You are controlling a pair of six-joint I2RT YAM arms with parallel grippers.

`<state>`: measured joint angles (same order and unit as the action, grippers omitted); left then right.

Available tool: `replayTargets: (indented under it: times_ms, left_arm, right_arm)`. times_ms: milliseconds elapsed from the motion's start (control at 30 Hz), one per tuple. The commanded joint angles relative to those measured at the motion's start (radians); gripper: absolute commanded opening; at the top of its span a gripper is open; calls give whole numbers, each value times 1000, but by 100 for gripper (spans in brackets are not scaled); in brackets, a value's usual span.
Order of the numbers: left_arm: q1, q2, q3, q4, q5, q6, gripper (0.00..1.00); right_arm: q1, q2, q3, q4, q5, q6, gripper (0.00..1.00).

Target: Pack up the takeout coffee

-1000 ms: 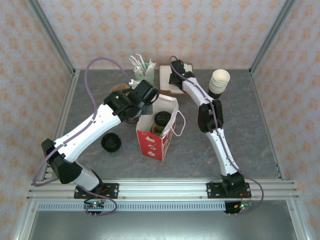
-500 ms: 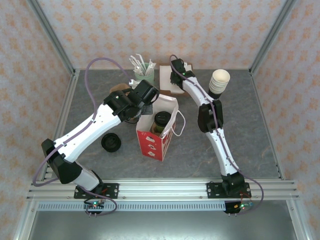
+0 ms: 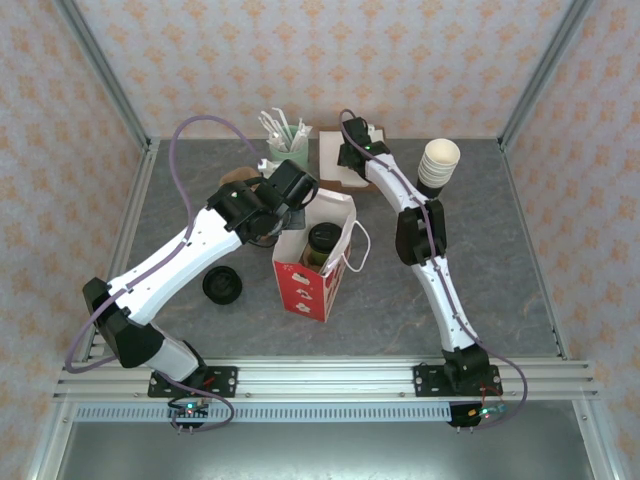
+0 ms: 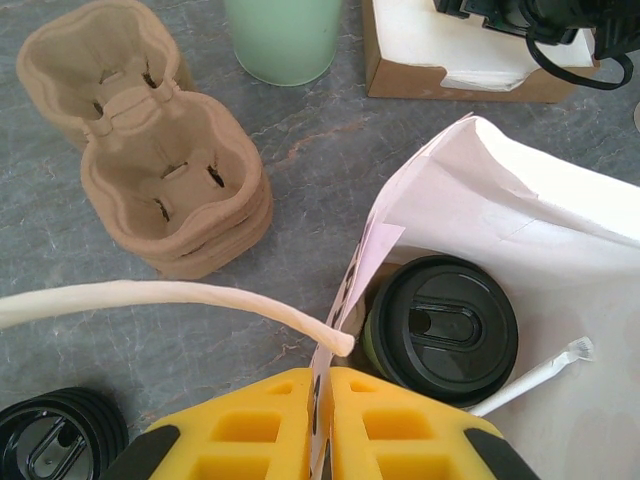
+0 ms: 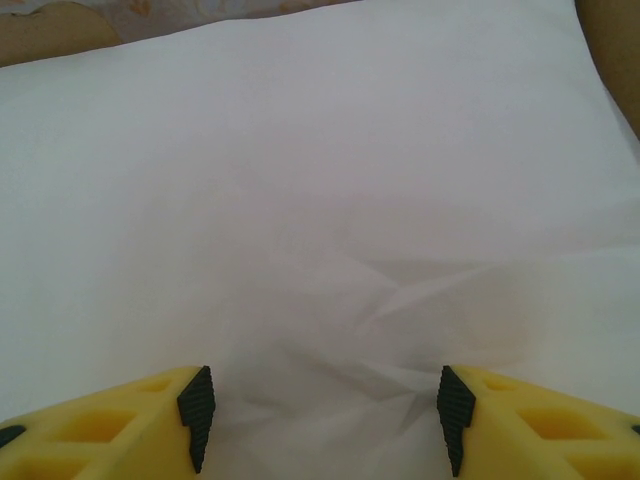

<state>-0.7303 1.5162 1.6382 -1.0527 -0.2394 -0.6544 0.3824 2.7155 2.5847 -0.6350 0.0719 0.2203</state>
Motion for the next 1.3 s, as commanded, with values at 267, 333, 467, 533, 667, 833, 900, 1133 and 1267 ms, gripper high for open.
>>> replayTargets:
  times_ms: [267, 333, 467, 533, 667, 833, 900, 1133, 1267]
  left_arm:
    - [10, -32, -16, -21, 2, 10, 12]
    - [10, -33, -14, -23, 3, 10, 12]
    - [9, -31, -13, -23, 3, 12, 12]
    - [9, -31, -13, -25, 3, 11, 12]
    - [9, -33, -13, -26, 2, 12, 12]
    - [11, -33, -13, -28, 2, 13, 12]
    - [9, -31, -13, -27, 4, 12, 12]
    - [10, -30, -13, -28, 5, 15, 12]
    - [9, -33, -13, -28, 5, 14, 12]
  right_arm:
    - [-3, 31, -2, -6, 33, 3, 56]
    - [-2, 28, 1, -7, 27, 4, 52]
    - [-3, 23, 3, -7, 16, 5, 38]
    - [-2, 19, 3, -6, 12, 5, 32]
    - [-2, 16, 5, -5, 2, 5, 23]
    - [-3, 3, 6, -5, -5, 9, 21]
    - [-2, -5, 6, -3, -9, 10, 21]
    - [-3, -52, 20, -2, -25, 7, 15]
    - [-2, -88, 33, -4, -37, 5, 10]
